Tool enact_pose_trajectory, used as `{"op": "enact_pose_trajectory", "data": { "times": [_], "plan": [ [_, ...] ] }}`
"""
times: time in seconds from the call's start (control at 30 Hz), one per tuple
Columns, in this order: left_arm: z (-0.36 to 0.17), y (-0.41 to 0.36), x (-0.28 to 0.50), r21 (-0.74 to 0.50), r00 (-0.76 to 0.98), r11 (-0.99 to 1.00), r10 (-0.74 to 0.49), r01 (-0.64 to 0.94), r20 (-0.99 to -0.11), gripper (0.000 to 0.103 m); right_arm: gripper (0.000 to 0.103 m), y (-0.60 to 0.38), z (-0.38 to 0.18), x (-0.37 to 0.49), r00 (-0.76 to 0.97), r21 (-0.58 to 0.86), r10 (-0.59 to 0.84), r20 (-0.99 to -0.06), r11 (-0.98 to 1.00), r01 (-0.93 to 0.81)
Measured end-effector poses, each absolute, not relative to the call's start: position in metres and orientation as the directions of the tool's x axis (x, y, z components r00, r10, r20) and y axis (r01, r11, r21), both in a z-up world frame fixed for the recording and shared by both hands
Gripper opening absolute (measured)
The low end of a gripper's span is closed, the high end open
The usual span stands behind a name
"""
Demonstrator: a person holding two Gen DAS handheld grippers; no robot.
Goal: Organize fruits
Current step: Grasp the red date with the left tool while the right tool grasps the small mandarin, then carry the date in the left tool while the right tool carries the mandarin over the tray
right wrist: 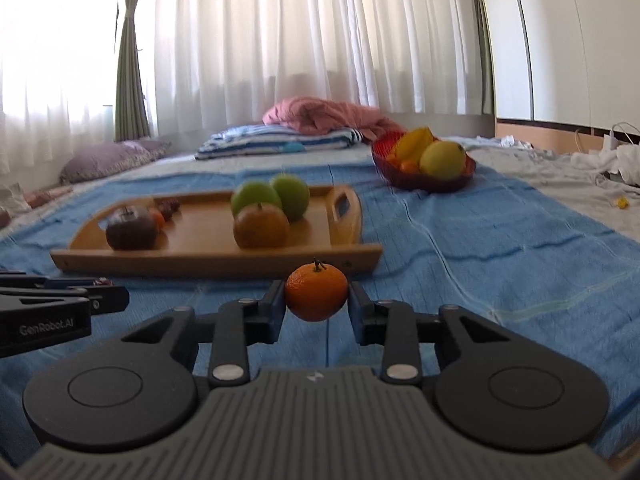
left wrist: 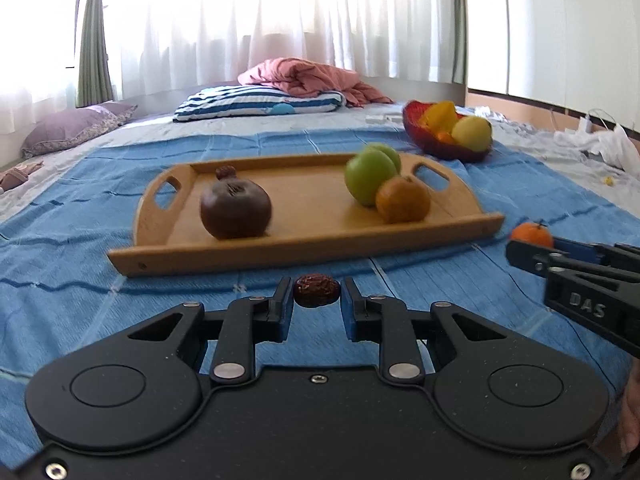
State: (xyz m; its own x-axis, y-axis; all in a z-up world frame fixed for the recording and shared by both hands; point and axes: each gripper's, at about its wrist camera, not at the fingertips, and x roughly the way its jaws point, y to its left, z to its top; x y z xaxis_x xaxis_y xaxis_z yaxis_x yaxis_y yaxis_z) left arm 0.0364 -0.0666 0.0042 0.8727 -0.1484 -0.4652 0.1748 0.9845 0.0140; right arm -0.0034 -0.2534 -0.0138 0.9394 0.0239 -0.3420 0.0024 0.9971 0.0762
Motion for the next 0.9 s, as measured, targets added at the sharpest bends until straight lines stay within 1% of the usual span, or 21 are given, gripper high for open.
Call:
{"op": "enact_pose_trajectory", "data": {
  "times": [0.1, 0.23, 0.4, 0.7, 0.9],
  "plan": [
    [0.012, -0.057, 0.046, 0.003, 0.878, 0.987, -0.141, 0.16, -0.457, 0.024, 0.037, -0.248, -0.006, 0.002, 0.948, 0.057, 0.031, -0.318, 0.998, -0.014],
    [0.021, -0.046, 0.057, 0.005, 0.886, 0.99, -0.122, 0.138, -0.448, 0.024, 0.037, -0.24, 0.0, 0.011, 0.948, 0.056, 0.06, -0.311, 0.997, -0.045],
    [0.029, -0.035, 0.073, -0.036, 0.878, 0.988, -0.148, 0.147, -0.455, 0.024, 0.037, -0.228, 0.006, 0.022, 0.946, 0.08, 0.1, -0.308, 0.994, -0.079],
    [0.038, -0.022, 0.098, -0.078, 0.875, 0.986, -0.167, 0.148, -0.454, 0.024, 0.038, -0.201, 0.007, 0.053, 0.927, 0.082, 0.168, -0.335, 0.985, -0.149],
    [0.051, -0.007, 0.13, -0.124, 0.858, 0.981, -0.191, 0.149, -0.476, 0.024, 0.038, -0.193, 0.013, 0.073, 0.913, 0.109, 0.209, -0.351, 0.977, -0.182]
  ]
}}
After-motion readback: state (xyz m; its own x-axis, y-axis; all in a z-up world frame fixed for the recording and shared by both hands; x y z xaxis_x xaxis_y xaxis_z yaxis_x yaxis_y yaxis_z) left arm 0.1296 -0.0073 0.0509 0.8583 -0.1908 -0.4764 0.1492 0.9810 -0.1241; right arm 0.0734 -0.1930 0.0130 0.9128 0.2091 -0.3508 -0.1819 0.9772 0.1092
